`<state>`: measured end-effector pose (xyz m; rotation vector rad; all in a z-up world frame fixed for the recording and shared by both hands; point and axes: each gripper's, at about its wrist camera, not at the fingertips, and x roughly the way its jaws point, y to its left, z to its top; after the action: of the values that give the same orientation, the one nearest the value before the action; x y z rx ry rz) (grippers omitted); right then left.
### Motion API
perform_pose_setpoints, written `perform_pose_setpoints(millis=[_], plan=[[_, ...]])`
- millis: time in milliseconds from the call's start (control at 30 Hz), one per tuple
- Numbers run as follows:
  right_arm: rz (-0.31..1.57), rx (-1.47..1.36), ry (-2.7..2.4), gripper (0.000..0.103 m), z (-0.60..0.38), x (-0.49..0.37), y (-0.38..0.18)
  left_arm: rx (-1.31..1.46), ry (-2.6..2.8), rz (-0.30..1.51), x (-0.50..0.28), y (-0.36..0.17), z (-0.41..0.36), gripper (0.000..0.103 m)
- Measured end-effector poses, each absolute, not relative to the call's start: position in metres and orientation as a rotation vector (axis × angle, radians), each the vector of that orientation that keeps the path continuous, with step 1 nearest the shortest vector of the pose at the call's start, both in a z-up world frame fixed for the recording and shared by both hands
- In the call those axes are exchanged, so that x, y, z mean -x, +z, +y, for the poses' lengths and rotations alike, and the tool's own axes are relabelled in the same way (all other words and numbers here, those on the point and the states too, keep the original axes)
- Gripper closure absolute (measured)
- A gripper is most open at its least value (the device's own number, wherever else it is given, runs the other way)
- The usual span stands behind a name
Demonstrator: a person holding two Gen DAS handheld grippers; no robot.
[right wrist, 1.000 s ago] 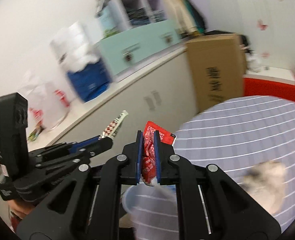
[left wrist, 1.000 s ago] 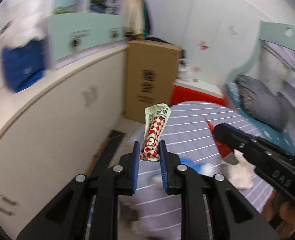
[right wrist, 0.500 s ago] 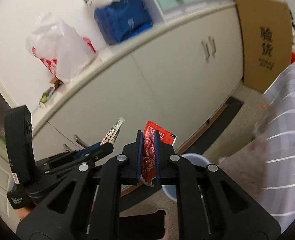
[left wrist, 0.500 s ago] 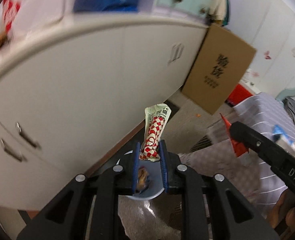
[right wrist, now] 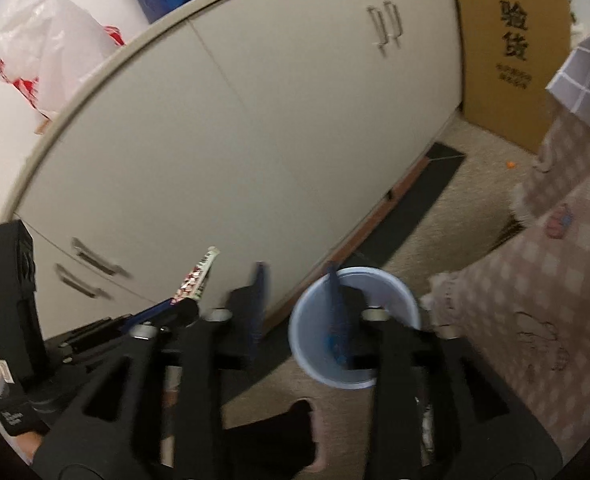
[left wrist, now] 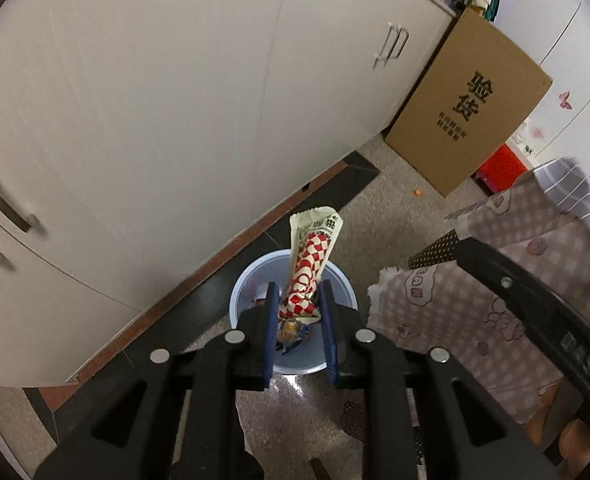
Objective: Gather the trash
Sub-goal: 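Carry both held items down over the light-blue wastebasket, then open the right tool and then the left tool over the wastebasket, then move both tools back over the table toward the carton and newspaper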
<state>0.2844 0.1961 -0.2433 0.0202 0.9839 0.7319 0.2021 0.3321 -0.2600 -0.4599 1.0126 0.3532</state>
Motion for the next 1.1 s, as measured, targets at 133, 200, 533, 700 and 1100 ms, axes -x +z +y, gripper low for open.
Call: perform_pose_setpoints(millis=[133, 200, 533, 700, 1100], plan=[[0.936, 0.089, 0.672, 0.049, 0.193, -0.279, -0.251, 0.447, 0.343, 1.050, -0.212, -0.276, 0.323, 0.083], [0.925, 0.117, 0.649, 0.043, 0.190, -0.277, -0.255, 0.439, 0.344, 1.065, -0.218, -0.281, 0.318, 0.083], [0.875, 0.103, 0.598, 0.039, 0.160, -0.277, -0.254, 0.412, 0.328, 1.110, -0.239, -0.297, 0.300, 0.081], [0.861, 0.089, 0.591, 0.038, 0.152, -0.276, -0.251, 0.393, 0.332, 1.097, -0.241, -0.289, 0.296, 0.079], [0.872, 0.048, 0.602, 0.037, 0.146, -0.271, -0.242, 0.349, 0.392, 1.014, -0.228, -0.262, 0.294, 0.039]])
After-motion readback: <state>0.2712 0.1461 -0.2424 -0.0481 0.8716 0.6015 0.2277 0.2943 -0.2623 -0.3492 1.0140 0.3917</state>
